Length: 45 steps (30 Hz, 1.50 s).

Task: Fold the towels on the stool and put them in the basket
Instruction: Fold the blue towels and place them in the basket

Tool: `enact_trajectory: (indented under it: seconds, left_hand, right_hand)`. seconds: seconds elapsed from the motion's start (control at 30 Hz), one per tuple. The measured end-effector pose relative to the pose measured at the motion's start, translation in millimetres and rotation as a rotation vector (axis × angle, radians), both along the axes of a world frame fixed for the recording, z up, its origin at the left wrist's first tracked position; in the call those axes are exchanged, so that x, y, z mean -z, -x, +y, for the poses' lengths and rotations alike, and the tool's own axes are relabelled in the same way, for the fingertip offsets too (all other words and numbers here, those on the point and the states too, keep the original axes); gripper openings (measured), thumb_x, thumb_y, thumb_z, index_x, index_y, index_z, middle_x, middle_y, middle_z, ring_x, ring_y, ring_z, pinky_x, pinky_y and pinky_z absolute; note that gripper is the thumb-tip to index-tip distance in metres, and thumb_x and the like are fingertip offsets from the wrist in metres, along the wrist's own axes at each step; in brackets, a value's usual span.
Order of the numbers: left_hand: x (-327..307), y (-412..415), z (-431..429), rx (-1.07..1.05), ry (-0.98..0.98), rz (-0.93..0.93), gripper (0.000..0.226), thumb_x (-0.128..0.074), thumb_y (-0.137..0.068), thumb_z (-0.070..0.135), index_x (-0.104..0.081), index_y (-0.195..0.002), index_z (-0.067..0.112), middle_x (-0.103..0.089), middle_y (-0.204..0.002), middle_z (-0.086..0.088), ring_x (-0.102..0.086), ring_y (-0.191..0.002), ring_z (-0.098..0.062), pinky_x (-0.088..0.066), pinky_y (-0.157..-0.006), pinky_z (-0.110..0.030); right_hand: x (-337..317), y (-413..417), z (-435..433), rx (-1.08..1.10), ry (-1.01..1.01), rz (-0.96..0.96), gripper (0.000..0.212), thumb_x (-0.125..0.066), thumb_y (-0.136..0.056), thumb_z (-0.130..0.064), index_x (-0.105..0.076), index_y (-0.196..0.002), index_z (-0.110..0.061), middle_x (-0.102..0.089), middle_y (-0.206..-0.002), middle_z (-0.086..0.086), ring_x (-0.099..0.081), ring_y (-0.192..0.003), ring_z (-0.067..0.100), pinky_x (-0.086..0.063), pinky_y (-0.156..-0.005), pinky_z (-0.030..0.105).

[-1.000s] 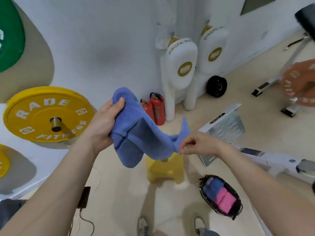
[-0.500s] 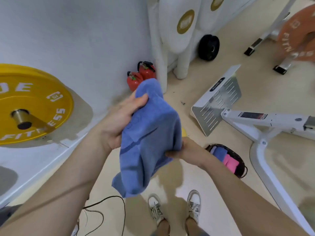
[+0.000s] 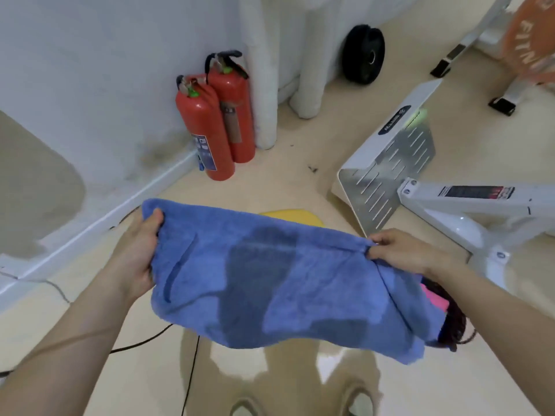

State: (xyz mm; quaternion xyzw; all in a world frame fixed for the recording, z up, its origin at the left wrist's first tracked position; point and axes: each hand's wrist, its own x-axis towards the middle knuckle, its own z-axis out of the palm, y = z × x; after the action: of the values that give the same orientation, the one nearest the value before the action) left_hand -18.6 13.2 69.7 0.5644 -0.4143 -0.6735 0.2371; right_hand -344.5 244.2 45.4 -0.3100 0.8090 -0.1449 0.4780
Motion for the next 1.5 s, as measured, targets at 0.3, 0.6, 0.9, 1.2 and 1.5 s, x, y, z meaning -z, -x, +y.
enact_trajectory:
  seconds: [0.3,0.6,0.9,1.2,1.5]
  left_hand:
    - [265.0,28.7,-80.0,-0.171,0.389,-0.152,0.018,-0.031,-0.100,0.021,-0.049,-0.099,0.021,-0.060,-0.095,0.005,-0.061,-0.089,-0.015,-0.051,-0.079,-0.036]
    - [341.1,31.5,-92.9,-0.091,0.224,-0.226,0.017,-0.045,-0.091,0.034,-0.049,-0.097,0.019,-0.057,-0.091,-0.007,-0.054,-0.075,-0.028,-0.050,-0.064,-0.039]
    - [361.5,14.3,-25.2,0.387,-0.186,-0.021,0.057,-0.050,-0.083,0.070,-0.066,-0.116,0.027,-0.066,-0.104,-0.006,-0.061,-0.095,-0.028,-0.047,-0.085,-0.049]
    - [360.1,-16.0,24.4,0.335,-0.145,-0.142,0.052,-0.053,-0.078,0.072,-0.065,-0.114,0.036,-0.067,-0.114,-0.001,-0.065,-0.109,-0.026,-0.055,-0.083,-0.046]
    - [344.6,-6.5,79.9,0.285,-0.062,-0.150,0.020,-0.045,-0.091,0.022,-0.063,-0.094,0.014,-0.071,-0.089,-0.019,-0.062,-0.078,-0.025,-0.047,-0.076,-0.035]
  right_hand:
    - [218.2,53.7,-123.9,0.038,0.425,0.628,0.005,-0.059,-0.079,-0.008,-0.058,-0.077,-0.013,-0.058,-0.074,0.008,-0.052,-0.074,0.025,-0.035,-0.064,0.030]
    - [296.2,58.2,-127.1,0.367,0.437,0.300,0.064,-0.061,-0.084,-0.048,-0.039,-0.140,-0.026,-0.048,-0.138,0.008,-0.046,-0.126,0.025,-0.038,-0.101,0.036]
    - [363.6,36.1,-19.1,0.367,-0.127,-0.392,0.025,-0.042,-0.082,-0.045,-0.054,-0.085,-0.024,-0.048,-0.073,0.002,-0.036,-0.066,0.017,-0.039,-0.077,0.040]
    - [357.9,34.3,0.4,0.623,0.026,-0.361,0.018,-0.055,-0.088,-0.021,-0.053,-0.073,-0.013,-0.050,-0.064,0.006,-0.048,-0.057,0.017,-0.033,-0.057,0.024]
    - [327.0,45.9,4.8,0.795,0.333,-0.218,0.031,-0.056,-0.085,0.011,-0.050,-0.105,-0.011,-0.062,-0.080,0.010,-0.052,-0.064,0.022,-0.042,-0.059,0.027]
